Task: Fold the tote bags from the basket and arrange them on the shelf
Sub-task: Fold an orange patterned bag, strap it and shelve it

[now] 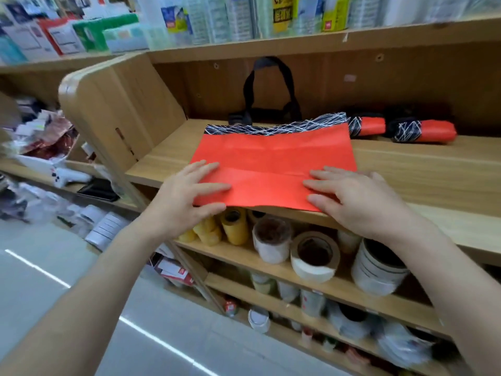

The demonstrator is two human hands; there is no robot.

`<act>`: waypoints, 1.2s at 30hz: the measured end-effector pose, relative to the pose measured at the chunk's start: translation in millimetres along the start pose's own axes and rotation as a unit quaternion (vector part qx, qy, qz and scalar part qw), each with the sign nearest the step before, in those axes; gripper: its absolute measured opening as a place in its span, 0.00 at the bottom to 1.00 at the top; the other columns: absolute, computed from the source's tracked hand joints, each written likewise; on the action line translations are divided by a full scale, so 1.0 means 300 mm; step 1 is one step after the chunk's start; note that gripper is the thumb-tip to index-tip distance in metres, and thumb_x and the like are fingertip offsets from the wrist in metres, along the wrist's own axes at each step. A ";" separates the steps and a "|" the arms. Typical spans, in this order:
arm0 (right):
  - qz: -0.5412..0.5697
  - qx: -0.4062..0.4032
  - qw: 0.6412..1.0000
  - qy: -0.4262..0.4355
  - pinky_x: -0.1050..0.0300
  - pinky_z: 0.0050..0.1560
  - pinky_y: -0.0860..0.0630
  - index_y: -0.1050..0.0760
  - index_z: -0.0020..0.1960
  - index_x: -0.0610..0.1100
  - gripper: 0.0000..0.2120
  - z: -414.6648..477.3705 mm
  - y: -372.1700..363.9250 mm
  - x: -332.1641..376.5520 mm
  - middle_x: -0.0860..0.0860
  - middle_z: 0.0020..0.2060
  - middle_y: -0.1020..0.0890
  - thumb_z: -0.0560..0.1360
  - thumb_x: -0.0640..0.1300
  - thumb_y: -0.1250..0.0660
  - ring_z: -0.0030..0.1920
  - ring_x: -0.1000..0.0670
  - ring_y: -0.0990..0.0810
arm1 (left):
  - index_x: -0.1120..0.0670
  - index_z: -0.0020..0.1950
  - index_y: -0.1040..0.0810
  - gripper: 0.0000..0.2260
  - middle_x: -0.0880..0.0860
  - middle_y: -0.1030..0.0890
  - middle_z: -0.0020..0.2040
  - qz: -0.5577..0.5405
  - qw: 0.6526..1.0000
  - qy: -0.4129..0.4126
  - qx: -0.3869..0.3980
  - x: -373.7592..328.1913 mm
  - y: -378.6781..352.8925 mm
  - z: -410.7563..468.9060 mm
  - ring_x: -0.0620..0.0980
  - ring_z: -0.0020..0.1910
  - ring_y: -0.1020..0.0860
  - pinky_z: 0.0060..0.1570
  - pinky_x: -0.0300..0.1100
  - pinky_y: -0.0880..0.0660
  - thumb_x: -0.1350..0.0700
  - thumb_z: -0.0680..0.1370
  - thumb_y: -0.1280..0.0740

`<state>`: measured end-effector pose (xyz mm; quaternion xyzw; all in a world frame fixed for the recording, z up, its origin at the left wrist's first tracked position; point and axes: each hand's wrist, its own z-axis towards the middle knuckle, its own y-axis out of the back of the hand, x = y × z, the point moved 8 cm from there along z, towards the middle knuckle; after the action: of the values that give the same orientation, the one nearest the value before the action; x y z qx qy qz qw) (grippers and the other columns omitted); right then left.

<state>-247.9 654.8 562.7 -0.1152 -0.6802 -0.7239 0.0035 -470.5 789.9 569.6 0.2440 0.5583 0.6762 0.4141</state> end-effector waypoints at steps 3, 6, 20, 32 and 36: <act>-0.006 0.055 0.997 0.046 0.46 0.72 0.45 0.46 0.77 0.63 0.42 -0.022 -0.006 -0.009 0.63 0.77 0.47 0.67 0.77 0.48 0.78 0.58 0.51 | 0.34 0.77 0.46 0.38 0.41 0.47 0.78 0.067 0.988 0.029 0.137 0.023 -0.076 -0.028 0.45 0.78 0.48 0.75 0.53 0.46 0.34 0.71 0.32; -0.031 0.073 0.994 0.075 0.47 0.73 0.44 0.48 0.77 0.64 0.43 -0.024 0.007 -0.022 0.64 0.77 0.47 0.67 0.74 0.38 0.77 0.59 0.50 | 0.35 0.74 0.38 0.32 0.39 0.35 0.74 0.034 0.997 0.031 0.062 0.051 -0.018 -0.019 0.47 0.75 0.37 0.71 0.54 0.36 0.57 0.76 0.30; 0.420 -0.048 0.893 -0.157 0.62 0.41 0.27 0.22 0.42 0.48 0.09 -0.021 0.075 -0.183 0.57 0.35 0.16 0.77 0.51 0.32 0.39 0.58 0.19 | 0.49 0.48 0.14 0.08 0.49 0.14 0.48 -0.339 0.909 0.193 0.147 0.140 0.061 0.055 0.46 0.50 0.17 0.60 0.46 0.27 0.51 0.73 0.31; 0.130 -0.234 0.928 -0.259 0.45 0.47 0.24 0.39 0.68 0.57 0.25 0.002 0.067 -0.147 0.42 0.42 0.19 0.75 0.52 0.32 0.46 0.35 0.21 | 0.51 0.55 0.20 0.16 0.48 0.18 0.49 -0.171 0.935 0.282 -0.133 0.221 0.028 0.095 0.49 0.48 0.22 0.48 0.45 0.25 0.42 0.73 0.29; 0.068 -0.190 0.942 -0.268 0.48 0.45 0.29 0.42 0.73 0.59 0.28 0.022 0.063 -0.144 0.44 0.55 0.28 0.77 0.52 0.34 0.52 0.37 0.24 | 0.50 0.56 0.24 0.17 0.50 0.22 0.52 -0.117 0.945 0.262 -0.156 0.228 0.024 0.102 0.53 0.53 0.24 0.53 0.51 0.24 0.44 0.73 0.27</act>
<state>-201.8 653.2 574.2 -0.3494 -0.4966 -0.7799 -0.1517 -485.1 863.7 575.2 -0.0764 0.5590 0.7419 0.3623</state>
